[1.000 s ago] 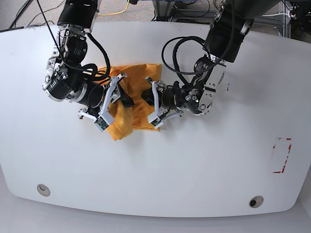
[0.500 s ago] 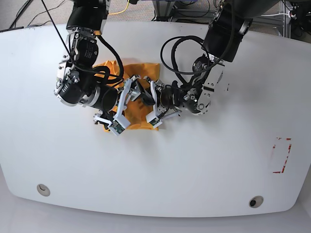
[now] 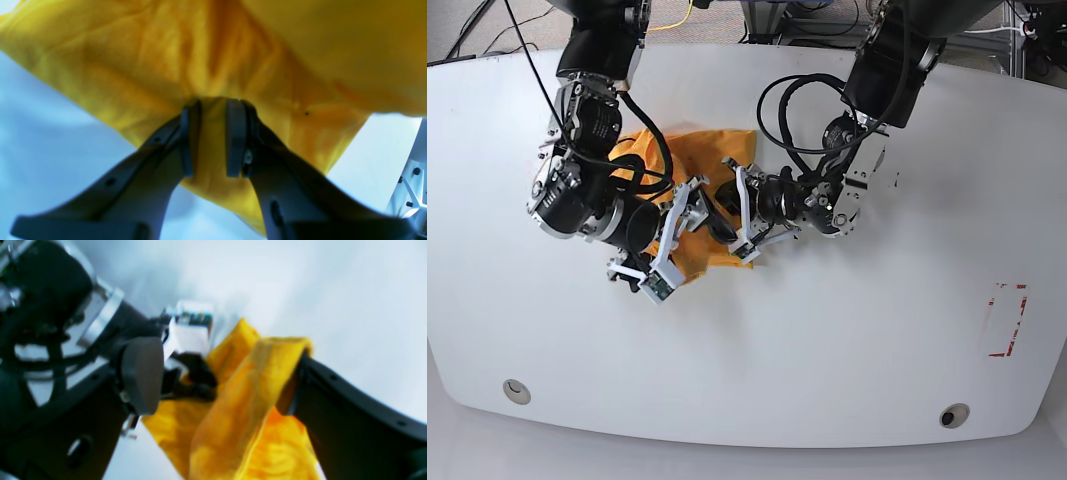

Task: Layout the t-shirt on the table in an organized manner, then fold the t-shirt properly
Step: 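Lift both shirt ends and fold them together toward the middle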

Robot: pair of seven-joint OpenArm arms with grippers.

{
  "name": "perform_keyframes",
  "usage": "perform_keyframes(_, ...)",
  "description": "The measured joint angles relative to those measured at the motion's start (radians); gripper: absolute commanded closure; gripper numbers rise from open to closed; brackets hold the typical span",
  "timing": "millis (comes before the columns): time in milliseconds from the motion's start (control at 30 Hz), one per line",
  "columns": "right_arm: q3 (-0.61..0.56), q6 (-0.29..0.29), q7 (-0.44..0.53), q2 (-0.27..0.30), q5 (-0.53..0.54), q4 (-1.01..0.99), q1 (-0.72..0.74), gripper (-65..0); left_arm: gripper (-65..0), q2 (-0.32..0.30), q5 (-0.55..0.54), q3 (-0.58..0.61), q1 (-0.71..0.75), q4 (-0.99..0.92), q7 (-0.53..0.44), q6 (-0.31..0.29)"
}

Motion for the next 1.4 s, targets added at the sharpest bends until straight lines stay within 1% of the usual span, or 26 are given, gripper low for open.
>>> perform_keyframes(100,-0.018,0.0,0.003,-0.028,-0.035,0.0,0.025,-46.8,-12.1,0.0,0.001,0.0,0.002,0.01,0.004,0.0)
perform_keyframes(267,-0.079,0.001,0.008,-0.051,-0.088,0.0,0.037,-46.8,-12.1,0.002,0.012,-0.023,0.016,0.048,0.03,0.0)
perform_keyframes(400,-0.103,0.0,0.011,-0.048,-0.102,0.0,0.023,-46.8,-12.1,0.0,0.012,-0.063,0.024,0.06,0.04,-0.001)
perform_keyframes(600,-0.107,0.0,0.002,-0.039,-0.105,0.0,0.005,-46.8,-12.1,0.0,0.023,-0.124,0.023,0.06,0.051,-0.008)
perform_keyframes(767,-0.106,0.0,0.004,-0.002,-0.098,0.0,0.013,-46.8,-12.1,0.0,0.038,-0.201,0.029,0.074,0.074,-0.086)
perform_keyframes(800,-0.105,0.0,0.003,0.005,-0.099,0.0,0.016,-46.8,-12.1,0.0,0.039,-0.21,0.031,0.079,0.078,-0.088)
perform_keyframes(867,-0.1,0.001,0.004,0.03,-0.101,0.0,0.018,-46.8,-12.2,-0.001,0.058,-0.253,0.034,0.1,0.085,-0.111)
perform_keyframes(1000,-0.078,0.0,0.004,0.064,-0.104,0.0,0.011,-46.8,-12.4,-0.009,0.068,-0.29,0.037,0.126,0.091,-0.141)
perform_keyframes(1133,-0.051,0.0,0.011,0.09,-0.104,0.0,-0.015,-46.8,-12.5,-0.01,0.071,-0.318,0.04,0.153,0.091,-0.193)
perform_keyframes(1267,-0.041,0.001,0.0,0.11,-0.105,0.0,-0.032,-46.8,-12.6,-0.002,0.065,-0.343,0.042,0.168,0.091,-0.199)
perform_keyframes(1400,-0.041,0.0,0.011,0.127,-0.104,0.0,-0.039,-46.8,-12.6,-0.002,0.015,-0.365,0.042,0.169,0.093,-0.199)
